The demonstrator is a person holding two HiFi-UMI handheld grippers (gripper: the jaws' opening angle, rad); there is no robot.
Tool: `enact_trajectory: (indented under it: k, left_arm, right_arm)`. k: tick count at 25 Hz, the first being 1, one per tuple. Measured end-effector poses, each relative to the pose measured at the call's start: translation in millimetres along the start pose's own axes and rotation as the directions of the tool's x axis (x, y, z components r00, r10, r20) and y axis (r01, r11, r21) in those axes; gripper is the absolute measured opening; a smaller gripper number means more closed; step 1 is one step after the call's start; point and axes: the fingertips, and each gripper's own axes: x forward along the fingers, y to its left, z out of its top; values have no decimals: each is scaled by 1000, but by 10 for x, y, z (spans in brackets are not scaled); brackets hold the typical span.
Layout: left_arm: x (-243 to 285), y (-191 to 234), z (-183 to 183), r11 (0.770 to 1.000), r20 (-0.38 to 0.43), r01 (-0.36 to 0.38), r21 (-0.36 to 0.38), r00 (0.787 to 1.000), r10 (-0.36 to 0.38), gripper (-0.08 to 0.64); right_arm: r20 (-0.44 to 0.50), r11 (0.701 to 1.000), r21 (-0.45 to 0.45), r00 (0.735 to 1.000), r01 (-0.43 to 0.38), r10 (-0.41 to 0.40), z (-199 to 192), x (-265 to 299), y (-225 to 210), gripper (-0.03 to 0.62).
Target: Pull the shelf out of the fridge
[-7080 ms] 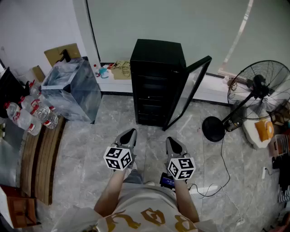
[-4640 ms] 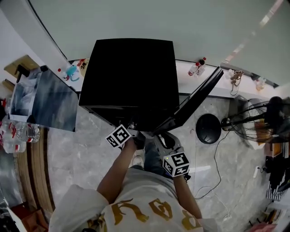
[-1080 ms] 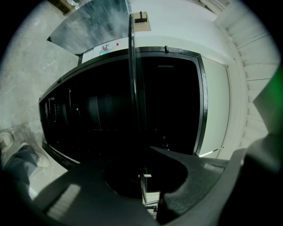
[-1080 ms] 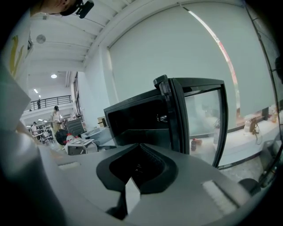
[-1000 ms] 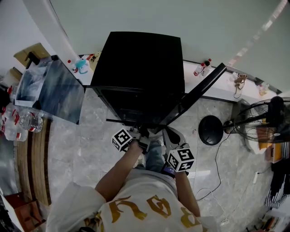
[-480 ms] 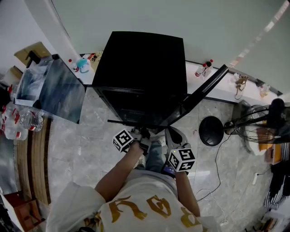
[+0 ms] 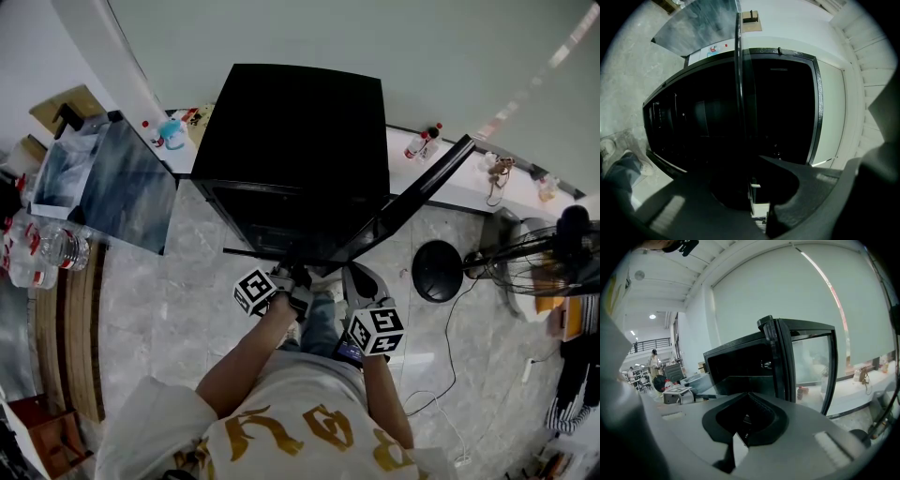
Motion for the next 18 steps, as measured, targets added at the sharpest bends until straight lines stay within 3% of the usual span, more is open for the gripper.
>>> enact_trajectory:
  k: [18]
  left_arm:
    - [-8,25,-12,1000,-11,-10,1,1000,10,26]
  right_arm:
    - [17,1000,-4,1000,17,-17,17,-7,-17,23]
